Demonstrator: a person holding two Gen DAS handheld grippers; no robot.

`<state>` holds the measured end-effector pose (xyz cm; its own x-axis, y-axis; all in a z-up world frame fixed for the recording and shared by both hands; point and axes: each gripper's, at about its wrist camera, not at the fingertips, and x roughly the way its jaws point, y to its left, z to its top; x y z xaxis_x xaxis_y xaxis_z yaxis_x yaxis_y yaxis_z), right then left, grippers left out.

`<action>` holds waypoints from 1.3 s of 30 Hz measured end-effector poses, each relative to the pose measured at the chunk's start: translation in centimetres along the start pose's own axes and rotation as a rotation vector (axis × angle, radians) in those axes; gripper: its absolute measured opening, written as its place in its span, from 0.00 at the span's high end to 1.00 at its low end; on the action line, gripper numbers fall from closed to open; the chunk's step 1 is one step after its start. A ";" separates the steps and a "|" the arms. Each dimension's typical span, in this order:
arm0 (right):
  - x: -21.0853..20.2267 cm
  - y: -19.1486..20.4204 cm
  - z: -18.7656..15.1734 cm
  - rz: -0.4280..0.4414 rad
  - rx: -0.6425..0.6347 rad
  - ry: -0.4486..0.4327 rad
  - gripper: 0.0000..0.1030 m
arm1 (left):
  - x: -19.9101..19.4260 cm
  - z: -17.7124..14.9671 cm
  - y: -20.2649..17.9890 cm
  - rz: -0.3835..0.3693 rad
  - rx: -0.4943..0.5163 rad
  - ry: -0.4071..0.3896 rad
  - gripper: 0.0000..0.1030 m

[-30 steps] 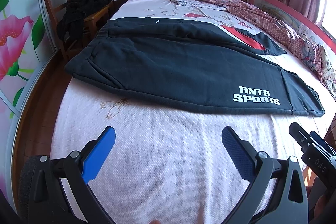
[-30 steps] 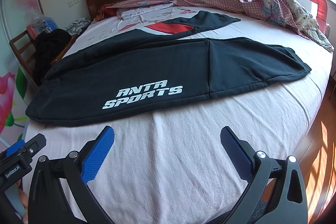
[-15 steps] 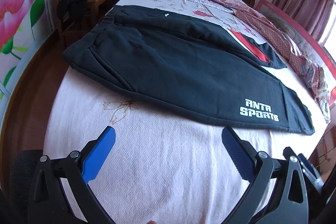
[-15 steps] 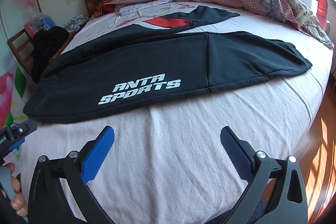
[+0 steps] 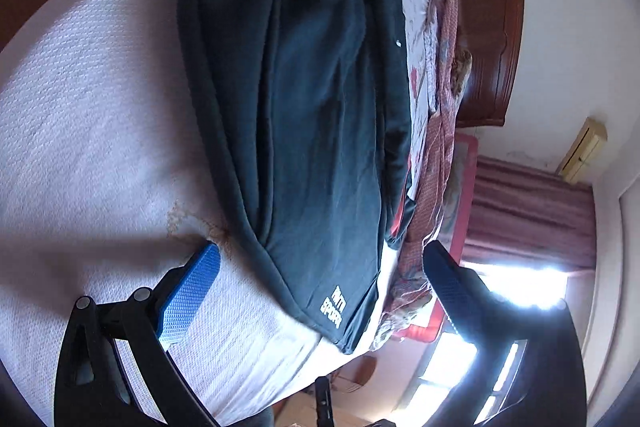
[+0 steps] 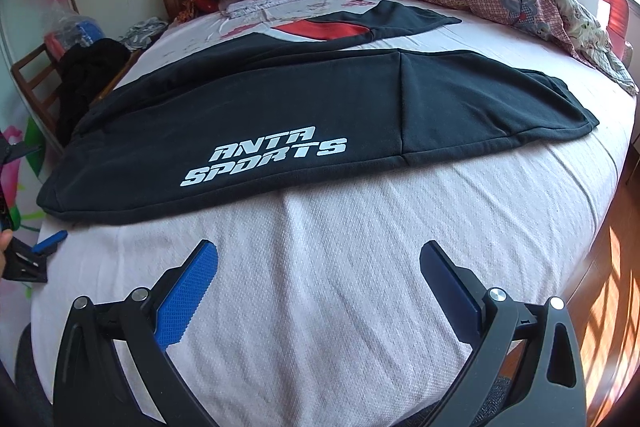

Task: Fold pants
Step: 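Grasp the waistband with the left tool while the right tool grasps the leg by the ANTA SPORTS print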

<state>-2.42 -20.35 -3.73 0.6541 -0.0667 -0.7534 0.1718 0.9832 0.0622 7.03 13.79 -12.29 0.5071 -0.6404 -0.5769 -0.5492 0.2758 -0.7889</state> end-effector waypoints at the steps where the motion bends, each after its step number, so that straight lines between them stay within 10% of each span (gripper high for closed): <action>1: 0.0 0.0 0.0 0.000 0.000 0.000 0.03 | 0.5 -0.2 0.2 -0.011 -0.029 0.005 0.02; 8: 0.2 0.1 -0.1 0.001 -0.006 0.009 0.03 | 5.3 -3.5 -0.6 -0.029 -0.045 -0.008 0.02; 20: 0.3 -0.1 -0.2 0.028 0.024 0.028 0.03 | 4.2 3.2 -6.1 -0.140 -0.056 -0.017 0.04; 21: 0.3 -0.2 -0.2 0.040 0.037 0.031 0.03 | 3.4 3.6 -5.8 -0.130 -0.039 -0.018 0.25; 22: 0.4 -0.4 -0.1 0.054 0.054 0.037 0.03 | 3.5 3.7 -5.7 -0.090 -0.028 -0.009 0.68; 23: 0.4 -0.7 0.0 0.076 0.081 0.044 0.03 | 3.3 4.0 -4.8 -0.048 -0.023 0.011 0.84; 39: 7.0 -1.6 0.8 0.849 0.866 0.349 0.03 | -1.9 0.4 -10.0 -0.220 0.124 -0.023 0.92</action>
<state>2.42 -22.54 -8.57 0.5889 0.7079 -0.3900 0.3057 0.2516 0.9183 11.84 12.56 -3.44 0.6210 -0.6787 -0.3921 -0.3391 0.2184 -0.9150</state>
